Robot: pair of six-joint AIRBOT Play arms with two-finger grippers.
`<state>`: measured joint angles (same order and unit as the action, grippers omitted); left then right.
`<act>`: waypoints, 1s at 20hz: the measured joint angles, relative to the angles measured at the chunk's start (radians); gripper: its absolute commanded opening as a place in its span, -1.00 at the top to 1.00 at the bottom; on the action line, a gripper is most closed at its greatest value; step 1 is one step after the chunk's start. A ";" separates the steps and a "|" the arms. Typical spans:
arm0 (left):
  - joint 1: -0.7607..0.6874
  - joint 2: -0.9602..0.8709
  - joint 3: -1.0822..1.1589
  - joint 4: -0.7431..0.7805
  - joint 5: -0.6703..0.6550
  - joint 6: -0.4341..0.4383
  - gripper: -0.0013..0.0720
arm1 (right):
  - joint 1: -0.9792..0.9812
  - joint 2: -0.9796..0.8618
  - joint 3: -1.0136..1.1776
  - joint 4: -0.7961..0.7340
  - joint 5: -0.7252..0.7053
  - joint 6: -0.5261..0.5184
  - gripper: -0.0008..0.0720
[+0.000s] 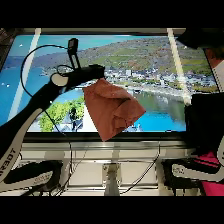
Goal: Fold the clothes and pants, and hang the long-sleeved shirts on hangers.
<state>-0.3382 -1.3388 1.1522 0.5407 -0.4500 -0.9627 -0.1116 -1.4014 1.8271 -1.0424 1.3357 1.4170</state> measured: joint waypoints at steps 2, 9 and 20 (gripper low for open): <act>0.098 0.004 -0.008 0.085 -0.124 -0.053 0.91 | 0.008 -0.016 -0.108 0.041 0.028 -0.052 0.95; 0.400 0.009 -0.069 0.280 -0.436 -0.096 0.91 | 0.204 -0.042 -0.432 0.076 -0.007 -0.257 -0.40; 0.459 0.010 -0.084 0.311 -0.521 -0.025 0.91 | 0.549 -0.168 -0.489 -0.288 -0.320 -0.419 -0.46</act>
<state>0.1211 -1.3293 1.0687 0.8513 -0.9714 -0.9874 0.4370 -1.5692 1.3376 -1.3308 1.0153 0.9981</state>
